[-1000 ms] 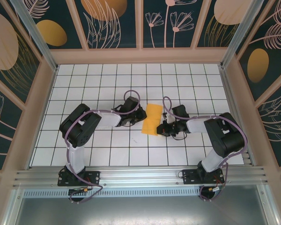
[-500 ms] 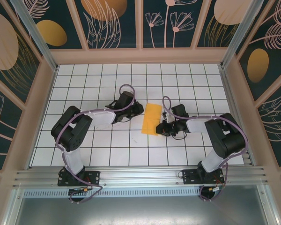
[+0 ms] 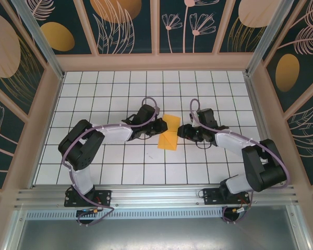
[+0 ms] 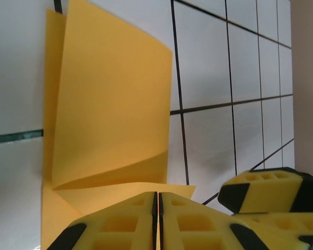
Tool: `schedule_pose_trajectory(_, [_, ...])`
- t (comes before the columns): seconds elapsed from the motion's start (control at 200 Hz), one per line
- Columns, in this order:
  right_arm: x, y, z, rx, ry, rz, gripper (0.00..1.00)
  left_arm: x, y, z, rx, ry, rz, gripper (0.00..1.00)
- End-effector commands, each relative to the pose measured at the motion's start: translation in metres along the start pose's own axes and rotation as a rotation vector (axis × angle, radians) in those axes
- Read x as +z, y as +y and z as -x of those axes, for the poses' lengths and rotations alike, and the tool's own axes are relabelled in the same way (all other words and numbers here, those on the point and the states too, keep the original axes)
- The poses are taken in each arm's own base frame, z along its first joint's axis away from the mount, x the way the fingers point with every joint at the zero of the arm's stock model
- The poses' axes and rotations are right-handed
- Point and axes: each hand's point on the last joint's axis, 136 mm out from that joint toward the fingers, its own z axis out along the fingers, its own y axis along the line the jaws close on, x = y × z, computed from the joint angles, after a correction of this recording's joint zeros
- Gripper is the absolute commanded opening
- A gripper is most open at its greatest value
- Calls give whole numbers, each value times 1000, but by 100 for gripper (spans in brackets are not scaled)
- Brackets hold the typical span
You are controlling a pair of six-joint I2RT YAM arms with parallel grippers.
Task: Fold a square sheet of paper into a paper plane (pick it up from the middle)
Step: Fold the triangle a second time at the center of the table.
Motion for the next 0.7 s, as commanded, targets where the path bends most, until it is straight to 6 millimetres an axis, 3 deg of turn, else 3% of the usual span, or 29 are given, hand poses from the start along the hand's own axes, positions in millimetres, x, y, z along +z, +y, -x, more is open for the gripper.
schedule_pose_trajectory(0.0, [8,-3,4,-5,16,-12,46,10,-6,-8,20,38,-18,13])
schedule_pose_trajectory(0.365, [22,-5,14,-10,25,-13,47,24,20,-21,-14,65,54,10])
schedule_pose_trajectory(0.691, [29,-13,56,-2,-33,-44,48,32,37,-31,-30,99,92,10])
